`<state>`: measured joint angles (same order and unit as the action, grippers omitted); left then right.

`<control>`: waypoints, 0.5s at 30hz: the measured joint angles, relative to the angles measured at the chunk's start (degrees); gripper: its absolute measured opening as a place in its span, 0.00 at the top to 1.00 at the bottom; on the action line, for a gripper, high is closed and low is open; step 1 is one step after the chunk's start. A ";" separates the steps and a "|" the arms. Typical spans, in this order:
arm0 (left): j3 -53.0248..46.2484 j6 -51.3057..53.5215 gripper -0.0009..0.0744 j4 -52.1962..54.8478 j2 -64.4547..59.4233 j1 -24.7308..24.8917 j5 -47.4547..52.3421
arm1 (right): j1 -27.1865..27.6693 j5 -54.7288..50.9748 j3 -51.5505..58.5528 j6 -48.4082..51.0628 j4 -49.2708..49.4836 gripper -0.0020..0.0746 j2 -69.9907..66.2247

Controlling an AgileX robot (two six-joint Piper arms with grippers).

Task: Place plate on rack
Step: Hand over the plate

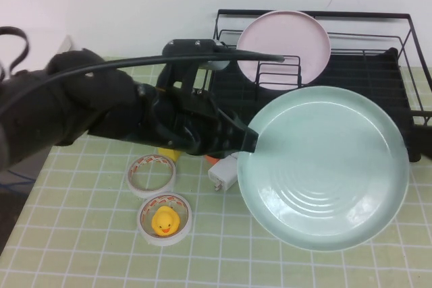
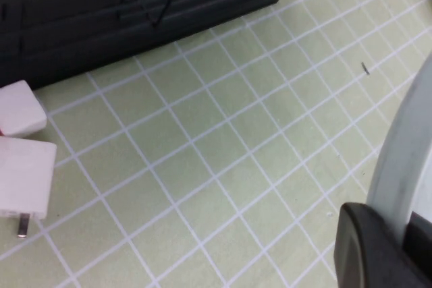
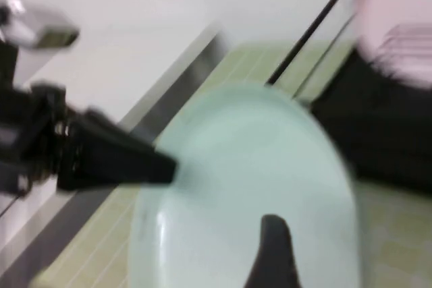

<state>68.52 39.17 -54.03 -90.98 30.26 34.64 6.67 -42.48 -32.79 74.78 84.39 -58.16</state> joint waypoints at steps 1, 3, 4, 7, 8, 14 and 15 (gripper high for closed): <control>-0.47 0.00 0.99 0.00 0.80 0.00 -0.27 | 0.00 -2.36 -1.04 1.10 0.00 0.31 -3.29; -0.70 0.00 0.99 -0.46 1.65 0.00 -0.27 | 0.00 -9.60 -3.24 3.84 0.15 0.31 -9.55; -0.80 0.13 0.99 -1.08 1.92 0.00 -0.53 | 0.00 -13.35 -3.93 4.96 0.73 0.31 -11.87; -1.00 0.24 0.99 -2.61 2.05 0.00 -1.34 | -0.78 -20.87 -5.74 8.49 1.82 0.31 -18.75; -1.00 0.24 0.99 -2.90 2.05 0.00 -1.58 | -1.38 -22.02 -6.09 9.46 1.82 0.32 -20.61; -1.04 0.82 0.99 -4.13 2.05 0.00 -2.90 | -6.37 -21.84 -6.43 14.71 1.36 0.49 -26.27; -1.04 1.07 0.99 -4.13 2.05 0.00 -3.20 | -6.98 -20.95 -6.43 15.91 1.36 0.49 -26.51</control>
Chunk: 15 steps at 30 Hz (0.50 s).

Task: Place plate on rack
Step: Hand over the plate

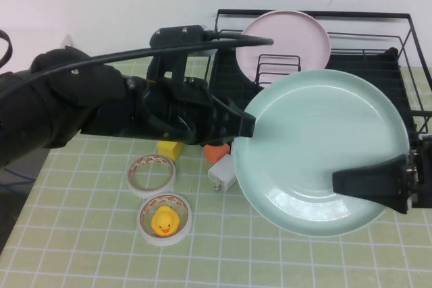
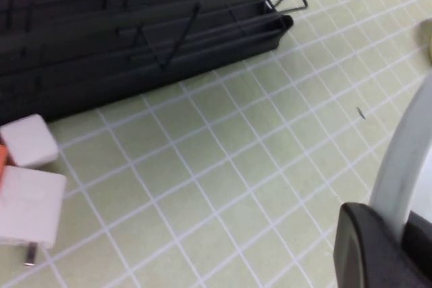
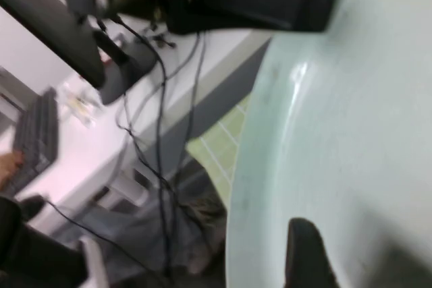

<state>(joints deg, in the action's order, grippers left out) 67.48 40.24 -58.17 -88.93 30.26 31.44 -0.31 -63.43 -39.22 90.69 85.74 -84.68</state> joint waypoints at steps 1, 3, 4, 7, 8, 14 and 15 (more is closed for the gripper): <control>0.00 0.12 0.99 0.10 0.00 -0.13 -0.40 | -0.30 0.51 0.00 1.08 0.11 0.49 -0.15; 0.00 0.21 0.98 0.21 0.00 -0.27 -0.77 | -0.88 2.26 -0.38 3.42 0.35 0.49 -0.17; 0.00 0.21 0.98 0.21 0.00 -0.27 -0.90 | -0.98 2.83 -0.80 4.12 0.47 0.49 -0.26; 0.00 0.21 0.95 0.32 0.00 -0.27 -0.90 | -1.03 5.29 -2.56 6.26 0.47 0.50 -0.26; 0.00 0.21 0.91 0.59 0.00 -0.27 -0.90 | -1.03 6.01 -3.28 6.66 0.21 0.51 -0.30; 0.00 -1.91 0.49 4.53 0.46 -0.39 0.57 | -1.03 10.82 -10.40 7.13 -4.02 0.57 -0.76; 0.00 -2.61 0.43 5.37 0.61 -0.49 0.98 | -1.03 11.49 -11.96 7.13 -5.11 0.58 -0.76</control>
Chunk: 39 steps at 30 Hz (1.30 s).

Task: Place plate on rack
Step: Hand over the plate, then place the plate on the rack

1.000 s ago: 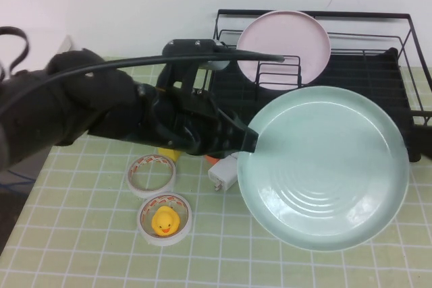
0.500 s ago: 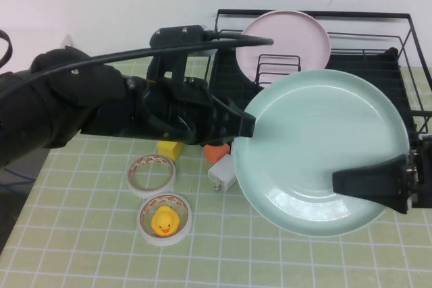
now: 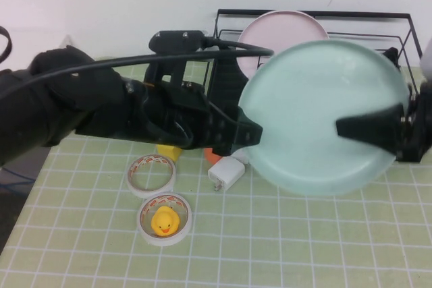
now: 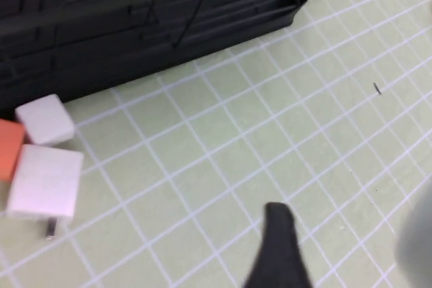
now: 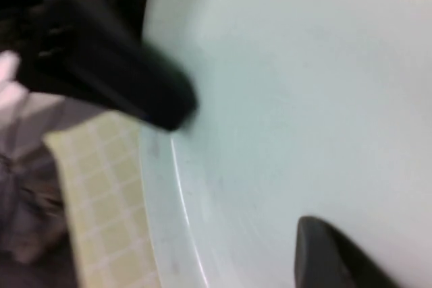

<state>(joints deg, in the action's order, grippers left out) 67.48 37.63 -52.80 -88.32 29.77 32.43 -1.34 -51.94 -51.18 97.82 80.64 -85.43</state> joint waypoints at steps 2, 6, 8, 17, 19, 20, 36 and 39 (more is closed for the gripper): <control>0.00 -1.74 0.38 1.87 1.13 -0.98 0.70 | -0.09 1.32 -2.80 0.11 -2.27 0.58 -0.02; 0.00 -5.26 0.39 6.39 5.04 -4.17 1.19 | -0.23 5.10 -9.60 0.34 -6.57 0.58 -0.87; 0.00 -8.80 0.45 10.18 7.38 -6.22 1.92 | -0.23 6.09 -13.99 0.92 -7.75 0.58 -2.12; -7.52 -19.63 0.94 22.07 17.50 -12.58 5.43 | -0.23 5.43 -34.73 7.44 -8.76 0.58 -14.57; -11.28 -21.01 0.97 22.45 20.37 -13.00 4.73 | -0.23 5.29 -39.53 8.78 -8.99 0.58 -17.91; -13.42 -21.68 0.97 22.54 22.03 -13.13 4.32 | -0.23 5.29 -41.87 9.48 -9.14 0.58 -19.20; -28.55 -25.95 0.99 22.76 45.35 -13.10 8.58 | -0.27 7.40 -66.45 22.68 -6.18 0.58 -44.71; -28.55 -26.91 0.99 22.76 47.93 -13.10 8.58 | -0.36 9.65 -68.52 25.37 -2.94 0.58 -49.01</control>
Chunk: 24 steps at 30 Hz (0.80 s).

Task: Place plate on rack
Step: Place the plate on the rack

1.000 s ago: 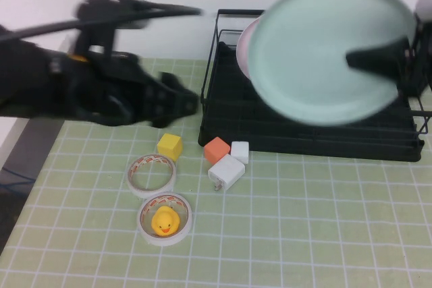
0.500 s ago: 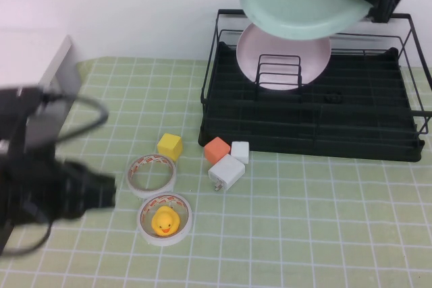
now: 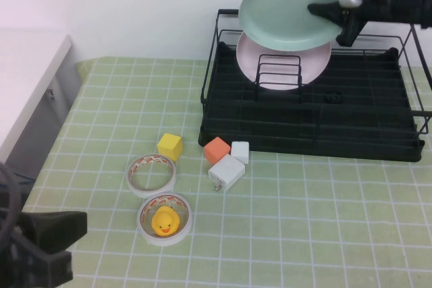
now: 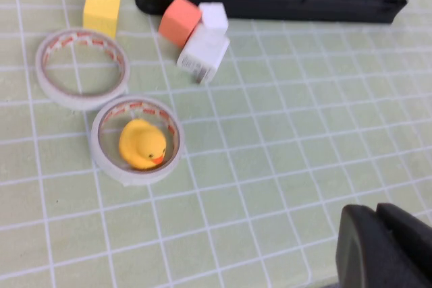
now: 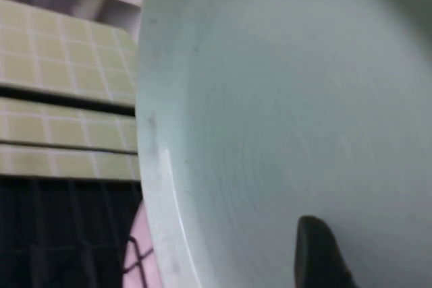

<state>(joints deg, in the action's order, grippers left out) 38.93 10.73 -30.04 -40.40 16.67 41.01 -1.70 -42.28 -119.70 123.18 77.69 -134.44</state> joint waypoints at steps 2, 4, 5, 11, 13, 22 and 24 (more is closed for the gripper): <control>0.00 -0.50 0.99 0.00 1.11 0.00 0.00 | 0.00 1.39 -0.53 1.89 2.54 0.58 -2.09; 0.00 -0.62 0.99 0.00 1.49 0.00 0.59 | 0.00 2.45 -0.92 3.18 4.94 0.58 -3.95; 0.00 -0.88 0.99 0.00 1.61 0.00 1.01 | 0.00 3.00 -0.91 3.46 5.78 0.58 -4.38; 0.00 -1.22 0.99 0.00 1.61 0.00 2.15 | 0.00 3.89 -1.04 4.36 7.67 0.58 -6.75; 0.00 -1.36 0.99 0.00 1.61 0.00 2.15 | 0.00 3.89 -1.04 4.45 7.94 0.58 -7.50; 0.00 -1.50 0.99 0.00 1.61 0.00 2.58 | -0.04 3.98 -1.04 6.05 8.36 0.58 -8.34; 0.00 -1.50 0.99 0.00 1.61 0.00 2.58 | -0.13 3.98 -1.04 6.60 8.36 0.58 -8.67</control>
<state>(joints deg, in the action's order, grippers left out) 38.93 9.23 -30.04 -38.79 16.67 43.59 -1.83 -38.30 -120.74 129.78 86.05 -143.11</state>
